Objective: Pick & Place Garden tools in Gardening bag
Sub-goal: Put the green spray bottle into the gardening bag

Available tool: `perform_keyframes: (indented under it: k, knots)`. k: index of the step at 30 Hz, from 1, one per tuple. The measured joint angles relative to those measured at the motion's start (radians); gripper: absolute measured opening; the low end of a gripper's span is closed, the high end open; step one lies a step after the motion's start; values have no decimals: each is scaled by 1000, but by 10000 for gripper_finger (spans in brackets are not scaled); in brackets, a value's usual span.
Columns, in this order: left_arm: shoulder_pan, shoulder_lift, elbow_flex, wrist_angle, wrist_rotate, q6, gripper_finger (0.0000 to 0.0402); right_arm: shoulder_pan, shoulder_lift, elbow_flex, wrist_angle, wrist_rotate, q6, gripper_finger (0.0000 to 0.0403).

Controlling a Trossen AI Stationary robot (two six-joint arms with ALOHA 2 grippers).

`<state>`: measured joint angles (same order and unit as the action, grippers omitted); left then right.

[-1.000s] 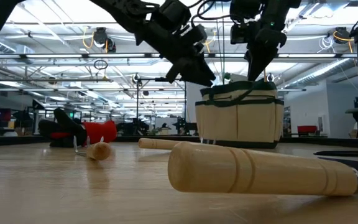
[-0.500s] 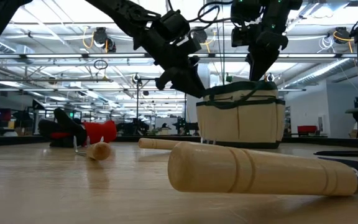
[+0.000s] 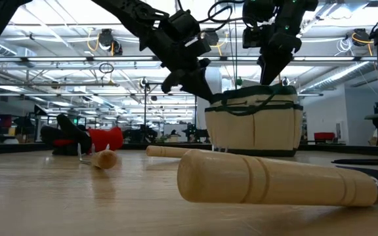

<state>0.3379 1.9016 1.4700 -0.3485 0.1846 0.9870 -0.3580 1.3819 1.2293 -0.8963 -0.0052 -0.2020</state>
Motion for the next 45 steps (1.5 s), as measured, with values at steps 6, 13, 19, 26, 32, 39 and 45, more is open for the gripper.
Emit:
perform_keyframes:
  k: [6,13,19,26,32,39,45]
  knots:
    - [-18,-53,0,-140,-2,-30,7,6,0,0,3,-87,9,50]
    - [-38,-82,0,-211,-101,-68,5,48,-2,0,1,-92,8,50]
    - [-40,-83,0,-234,-117,-84,4,61,-40,0,-50,-43,9,50]
    - [-41,-83,0,-224,-142,-95,7,61,-77,0,-111,-48,63,50]
    - [-53,-83,0,-224,-143,-103,15,61,-57,0,-86,-48,25,50]
    - [-58,-83,0,-225,-145,-90,6,61,-53,0,-63,-47,-312,50]
    - [-57,-83,0,-226,-181,-97,15,64,-53,0,-59,62,-564,50]
